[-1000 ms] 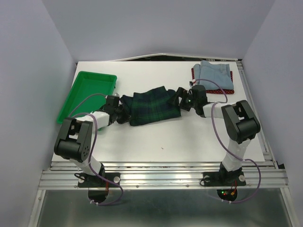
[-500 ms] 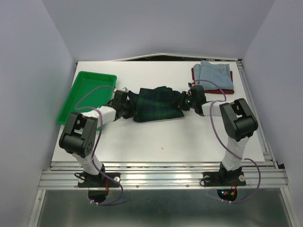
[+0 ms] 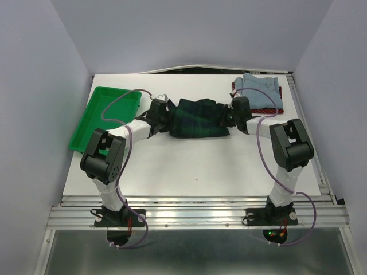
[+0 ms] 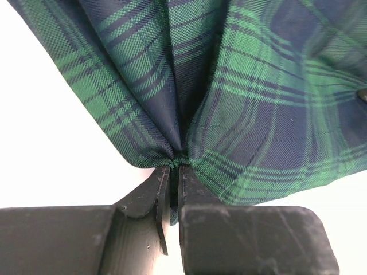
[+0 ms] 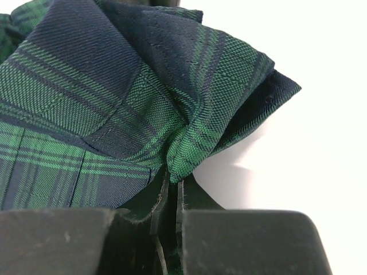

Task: Fold and stack the skirts
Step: Neatly place the folded skirt to the corner

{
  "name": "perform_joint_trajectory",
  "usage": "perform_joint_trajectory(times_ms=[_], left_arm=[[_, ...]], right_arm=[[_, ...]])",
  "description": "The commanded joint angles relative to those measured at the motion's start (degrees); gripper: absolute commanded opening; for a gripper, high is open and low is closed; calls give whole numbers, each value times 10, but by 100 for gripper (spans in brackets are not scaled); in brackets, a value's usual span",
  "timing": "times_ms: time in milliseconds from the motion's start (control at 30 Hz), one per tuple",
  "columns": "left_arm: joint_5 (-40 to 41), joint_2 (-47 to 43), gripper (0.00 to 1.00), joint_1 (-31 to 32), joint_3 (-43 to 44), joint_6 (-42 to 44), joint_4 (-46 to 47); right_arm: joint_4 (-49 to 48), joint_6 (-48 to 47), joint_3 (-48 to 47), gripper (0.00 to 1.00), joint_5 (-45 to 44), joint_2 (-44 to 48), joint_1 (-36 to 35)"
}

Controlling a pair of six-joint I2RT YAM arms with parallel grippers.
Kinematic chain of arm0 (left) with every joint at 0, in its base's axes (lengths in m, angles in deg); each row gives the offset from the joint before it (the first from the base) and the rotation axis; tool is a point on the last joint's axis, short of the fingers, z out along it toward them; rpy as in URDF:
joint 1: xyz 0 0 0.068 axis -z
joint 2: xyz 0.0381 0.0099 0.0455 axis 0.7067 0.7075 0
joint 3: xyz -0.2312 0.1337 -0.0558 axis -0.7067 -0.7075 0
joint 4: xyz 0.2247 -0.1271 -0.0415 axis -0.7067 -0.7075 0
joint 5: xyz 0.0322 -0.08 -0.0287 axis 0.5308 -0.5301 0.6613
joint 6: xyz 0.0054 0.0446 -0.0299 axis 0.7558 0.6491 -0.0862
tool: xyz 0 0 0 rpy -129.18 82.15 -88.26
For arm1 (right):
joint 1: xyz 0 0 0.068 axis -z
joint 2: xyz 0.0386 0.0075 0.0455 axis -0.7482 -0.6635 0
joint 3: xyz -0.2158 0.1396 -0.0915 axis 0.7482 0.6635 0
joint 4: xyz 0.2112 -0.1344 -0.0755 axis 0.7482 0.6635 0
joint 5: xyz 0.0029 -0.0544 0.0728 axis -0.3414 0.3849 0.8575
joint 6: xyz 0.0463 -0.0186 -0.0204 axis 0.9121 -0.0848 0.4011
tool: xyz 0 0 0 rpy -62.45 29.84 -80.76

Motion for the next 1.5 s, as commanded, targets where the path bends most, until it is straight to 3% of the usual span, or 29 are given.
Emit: perform_joint_trajectory(times_ms=[0, 600, 933, 1067, 1267, 1467], left_arm=[[25, 1, 0, 8, 46, 36, 23], [45, 91, 0, 22, 241, 109, 93], [-2, 148, 0, 31, 332, 134, 168], [-7, 190, 0, 32, 394, 138, 152], [-16, 182, 0, 32, 380, 134, 189], [-40, 204, 0, 34, 425, 130, 232]], right_arm=[[23, -70, -45, 1, -37, 25, 8], [18, -166, -192, 1, -42, 5, 61], [-8, -170, -274, 1, -27, -28, 103], [-8, -174, -285, 1, -6, -41, 108], [-25, -169, -283, 1, -3, -50, 108], [-26, -140, -364, 1, 1, -64, 134]])
